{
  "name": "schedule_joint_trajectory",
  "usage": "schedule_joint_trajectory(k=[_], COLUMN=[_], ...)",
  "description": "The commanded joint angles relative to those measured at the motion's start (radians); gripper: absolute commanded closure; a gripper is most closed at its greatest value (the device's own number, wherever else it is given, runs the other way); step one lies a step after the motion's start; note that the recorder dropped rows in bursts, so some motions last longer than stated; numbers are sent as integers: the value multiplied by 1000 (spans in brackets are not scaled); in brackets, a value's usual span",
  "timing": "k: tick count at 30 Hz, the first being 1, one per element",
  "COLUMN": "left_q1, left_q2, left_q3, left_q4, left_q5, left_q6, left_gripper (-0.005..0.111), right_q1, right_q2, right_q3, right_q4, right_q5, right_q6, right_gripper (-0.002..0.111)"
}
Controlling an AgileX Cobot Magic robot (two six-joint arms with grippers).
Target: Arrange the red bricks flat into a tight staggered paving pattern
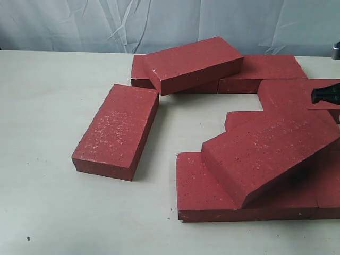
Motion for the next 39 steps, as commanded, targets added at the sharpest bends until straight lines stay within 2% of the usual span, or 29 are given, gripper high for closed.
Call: schedule_joint_trajectory(k=[1,15,27,39], left_q1=[-9,-9,-9,-9], left_q2=[-5,-5,-5,-5], left_q3=[5,5,5,5], left_q4=[0,0,0,0], left_q5=[-5,-7,-7,-7], left_q6=[-2,-2,-2,-2], left_gripper=[107,107,107,107], right_q1=[-4,6,10,150], right_q2=[1,1,-9,-86], right_q3=[-2,-2,-2,-23], right_q4=[88,237,508,548], right_q5=[18,121,190,138], right_q6=[-91,-215,-405,-424], right_gripper=[109,109,109,109])
